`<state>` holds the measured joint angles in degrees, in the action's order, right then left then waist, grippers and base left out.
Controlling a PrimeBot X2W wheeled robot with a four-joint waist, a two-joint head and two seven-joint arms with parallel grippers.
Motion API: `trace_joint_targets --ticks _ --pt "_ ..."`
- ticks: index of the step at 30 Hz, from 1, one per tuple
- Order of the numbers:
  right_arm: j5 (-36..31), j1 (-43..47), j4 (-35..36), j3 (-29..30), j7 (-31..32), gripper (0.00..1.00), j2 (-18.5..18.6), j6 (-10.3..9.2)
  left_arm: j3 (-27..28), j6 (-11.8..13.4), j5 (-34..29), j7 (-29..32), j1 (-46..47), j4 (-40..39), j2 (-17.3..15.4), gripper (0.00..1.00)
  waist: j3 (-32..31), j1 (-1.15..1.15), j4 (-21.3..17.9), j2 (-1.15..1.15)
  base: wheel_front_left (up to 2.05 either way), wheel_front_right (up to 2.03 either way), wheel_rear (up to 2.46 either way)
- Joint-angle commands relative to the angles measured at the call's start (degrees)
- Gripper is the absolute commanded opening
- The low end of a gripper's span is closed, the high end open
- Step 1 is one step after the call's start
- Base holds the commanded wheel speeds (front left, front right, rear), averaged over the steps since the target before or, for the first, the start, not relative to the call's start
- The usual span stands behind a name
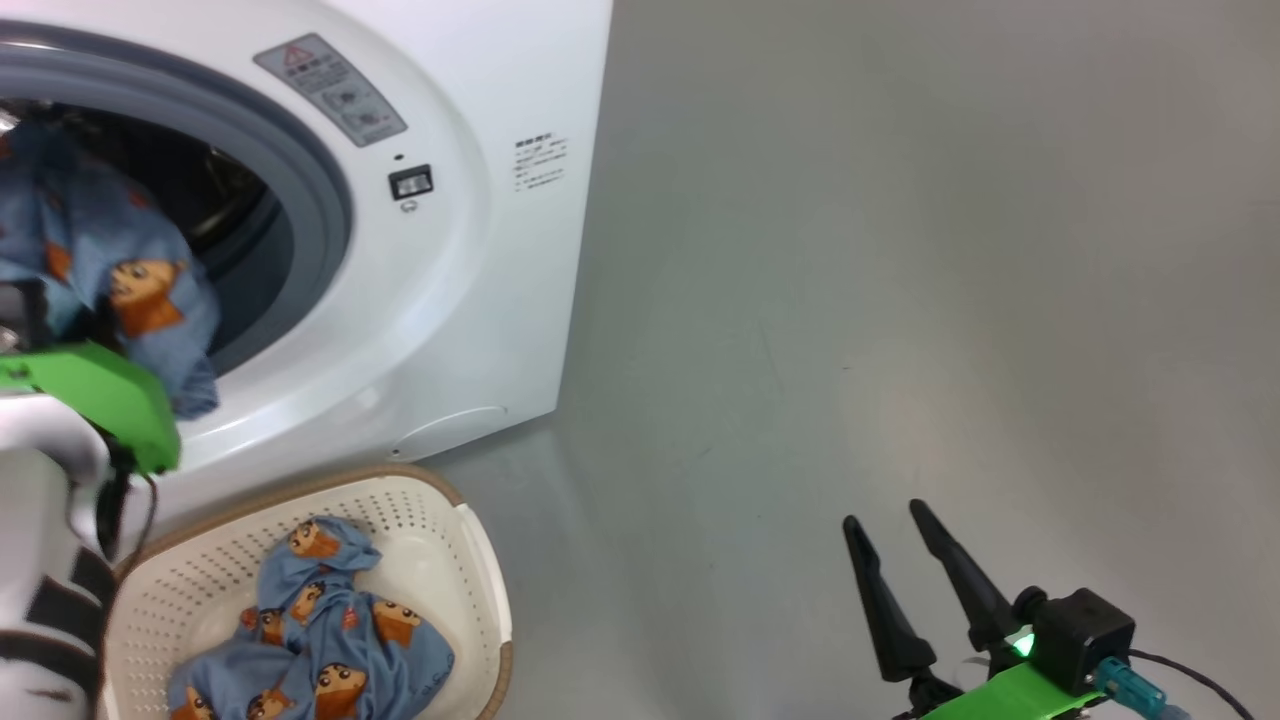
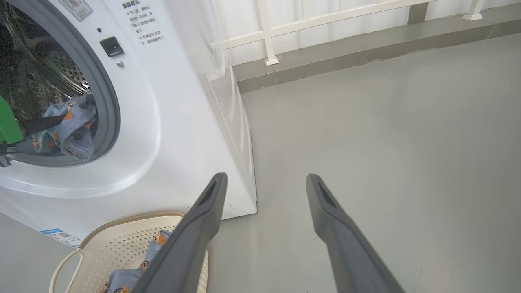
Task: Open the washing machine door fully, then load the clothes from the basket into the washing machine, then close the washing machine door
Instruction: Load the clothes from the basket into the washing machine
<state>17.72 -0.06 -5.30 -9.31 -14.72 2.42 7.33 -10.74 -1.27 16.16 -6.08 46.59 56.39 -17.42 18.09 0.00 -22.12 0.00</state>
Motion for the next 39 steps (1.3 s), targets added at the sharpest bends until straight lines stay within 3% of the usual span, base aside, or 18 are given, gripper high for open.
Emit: trace_joint_targets --ticks 1,14,27,39 --pt "-0.68 0.04 1.00 -1.94 -0.28 1.00 0.45 0.16 1.71 0.15 0.51 -0.60 2.94 -0.05 -3.29 0.00 0.27 0.00 -0.60 0.00 0.00 0.00 0.00" --pt "-0.03 1.23 1.72 -3.84 -0.28 1.00 0.45 0.16 2.81 2.85 0.24 -3.55 16.77 7.29 -9.42 0.00 6.74 0.00 -3.42 0.00 0.00 0.00 0.00" --pt "1.34 0.14 2.01 -5.67 -0.28 1.00 0.45 0.16 0.80 4.35 -0.93 -5.11 23.74 11.47 -9.95 0.00 9.87 0.00 -3.94 0.00 0.00 0.00 0.00" --pt "3.84 -0.09 1.62 -8.86 -0.28 1.00 0.45 0.16 -0.80 3.06 -1.43 -6.18 29.56 12.92 -11.84 0.00 14.22 0.00 -5.06 0.00 0.00 0.00 0.00"
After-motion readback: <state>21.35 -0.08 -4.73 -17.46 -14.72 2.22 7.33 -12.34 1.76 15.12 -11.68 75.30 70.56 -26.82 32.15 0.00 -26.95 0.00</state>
